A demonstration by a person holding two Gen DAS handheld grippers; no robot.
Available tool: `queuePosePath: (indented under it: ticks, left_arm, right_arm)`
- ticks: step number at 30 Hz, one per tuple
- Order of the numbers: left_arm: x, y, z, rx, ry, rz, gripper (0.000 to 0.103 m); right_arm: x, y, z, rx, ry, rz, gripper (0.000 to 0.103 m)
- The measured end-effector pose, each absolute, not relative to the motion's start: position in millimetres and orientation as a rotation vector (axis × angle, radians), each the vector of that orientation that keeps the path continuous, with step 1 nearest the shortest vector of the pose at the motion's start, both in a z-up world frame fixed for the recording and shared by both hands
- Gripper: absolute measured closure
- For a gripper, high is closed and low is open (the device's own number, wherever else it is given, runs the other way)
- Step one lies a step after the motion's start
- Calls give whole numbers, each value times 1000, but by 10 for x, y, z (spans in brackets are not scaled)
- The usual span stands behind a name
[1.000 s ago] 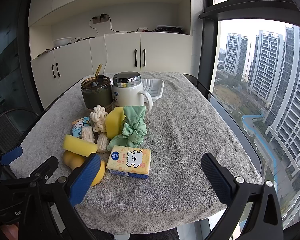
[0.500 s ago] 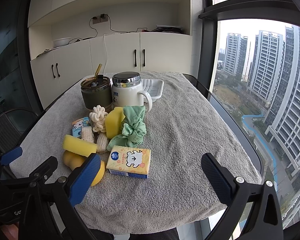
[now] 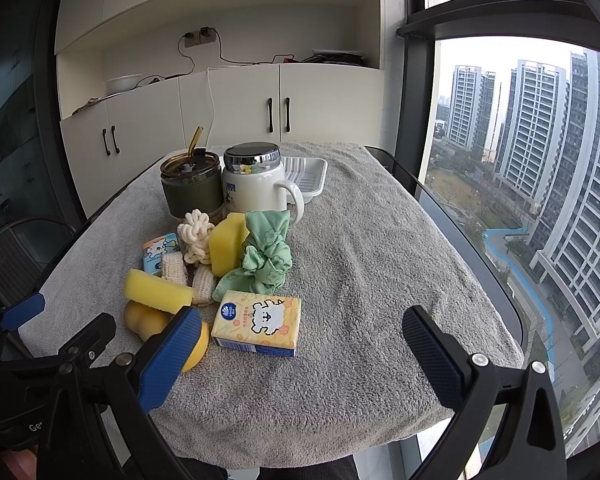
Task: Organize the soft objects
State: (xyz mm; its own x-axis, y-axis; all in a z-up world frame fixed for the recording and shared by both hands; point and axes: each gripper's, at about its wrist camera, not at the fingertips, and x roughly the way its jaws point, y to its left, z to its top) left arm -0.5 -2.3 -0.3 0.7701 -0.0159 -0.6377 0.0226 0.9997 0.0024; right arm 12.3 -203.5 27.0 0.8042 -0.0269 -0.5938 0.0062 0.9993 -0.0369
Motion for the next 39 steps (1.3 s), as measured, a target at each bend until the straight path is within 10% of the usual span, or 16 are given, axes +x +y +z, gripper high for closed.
queuePosePath:
  ticks: [39]
  left_arm:
    - [614,160,-660,-9,939,-266,0]
  right_arm:
    - [1030,-1911,-464,2,958,139,0]
